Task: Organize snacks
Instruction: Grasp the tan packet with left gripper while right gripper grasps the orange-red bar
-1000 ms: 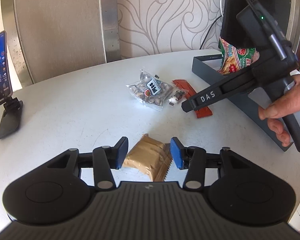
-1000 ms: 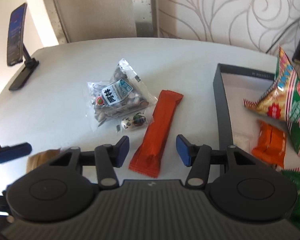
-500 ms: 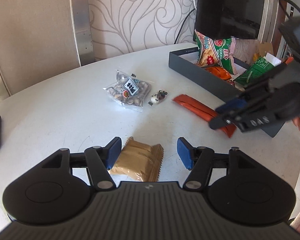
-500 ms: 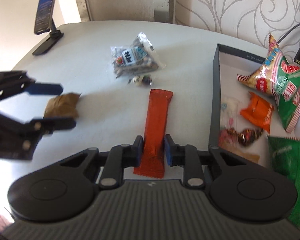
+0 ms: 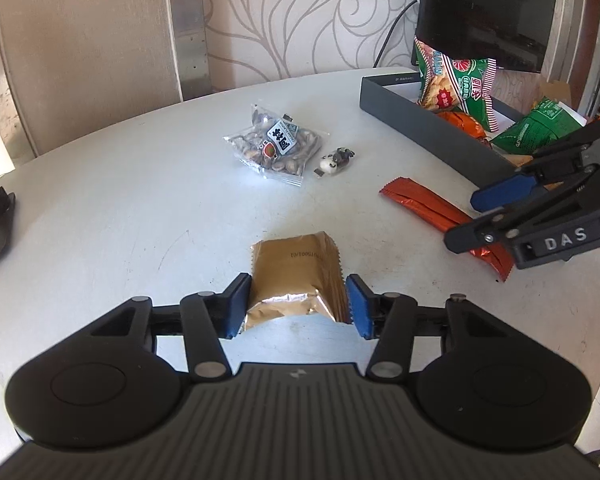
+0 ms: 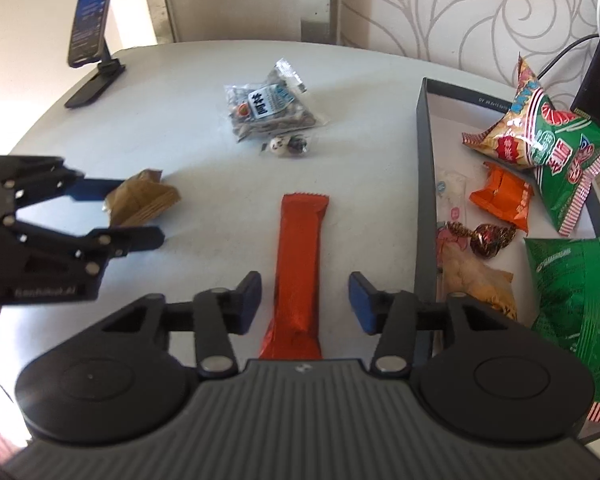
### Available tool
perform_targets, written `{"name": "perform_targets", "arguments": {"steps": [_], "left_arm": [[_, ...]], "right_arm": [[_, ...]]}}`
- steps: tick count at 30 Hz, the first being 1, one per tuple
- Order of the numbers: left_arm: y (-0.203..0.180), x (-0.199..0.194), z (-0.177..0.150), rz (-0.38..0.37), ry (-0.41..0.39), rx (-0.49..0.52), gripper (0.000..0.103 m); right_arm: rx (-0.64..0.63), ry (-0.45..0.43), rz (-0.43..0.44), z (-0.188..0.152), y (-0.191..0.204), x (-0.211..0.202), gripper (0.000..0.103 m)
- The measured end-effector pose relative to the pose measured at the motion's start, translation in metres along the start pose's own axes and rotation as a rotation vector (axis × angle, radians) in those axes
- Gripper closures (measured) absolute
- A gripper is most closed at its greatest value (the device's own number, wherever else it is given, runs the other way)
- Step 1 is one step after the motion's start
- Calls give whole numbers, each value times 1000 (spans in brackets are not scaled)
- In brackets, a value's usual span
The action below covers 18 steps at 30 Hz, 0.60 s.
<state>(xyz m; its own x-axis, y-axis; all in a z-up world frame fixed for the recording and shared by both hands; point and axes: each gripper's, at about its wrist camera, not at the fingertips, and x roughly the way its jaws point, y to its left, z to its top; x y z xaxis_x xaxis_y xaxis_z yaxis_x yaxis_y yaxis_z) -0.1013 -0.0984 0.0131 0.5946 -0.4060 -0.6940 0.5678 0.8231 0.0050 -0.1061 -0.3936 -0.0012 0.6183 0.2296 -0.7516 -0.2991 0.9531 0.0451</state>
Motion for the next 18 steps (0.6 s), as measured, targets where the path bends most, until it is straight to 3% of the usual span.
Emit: {"name": "perform_targets", "arguments": {"steps": [6, 10, 18], "left_arm": [[-4, 3, 7, 19, 27, -19, 45], [-4, 5, 8, 24, 30, -23, 45], [-16, 3, 8, 52, 29, -28, 59]], "right_arm": [[-25, -4, 10, 2, 7, 6, 54], [-36, -4, 39, -1, 10, 2, 77], [-9, 17, 56, -15, 13, -12, 78]]}}
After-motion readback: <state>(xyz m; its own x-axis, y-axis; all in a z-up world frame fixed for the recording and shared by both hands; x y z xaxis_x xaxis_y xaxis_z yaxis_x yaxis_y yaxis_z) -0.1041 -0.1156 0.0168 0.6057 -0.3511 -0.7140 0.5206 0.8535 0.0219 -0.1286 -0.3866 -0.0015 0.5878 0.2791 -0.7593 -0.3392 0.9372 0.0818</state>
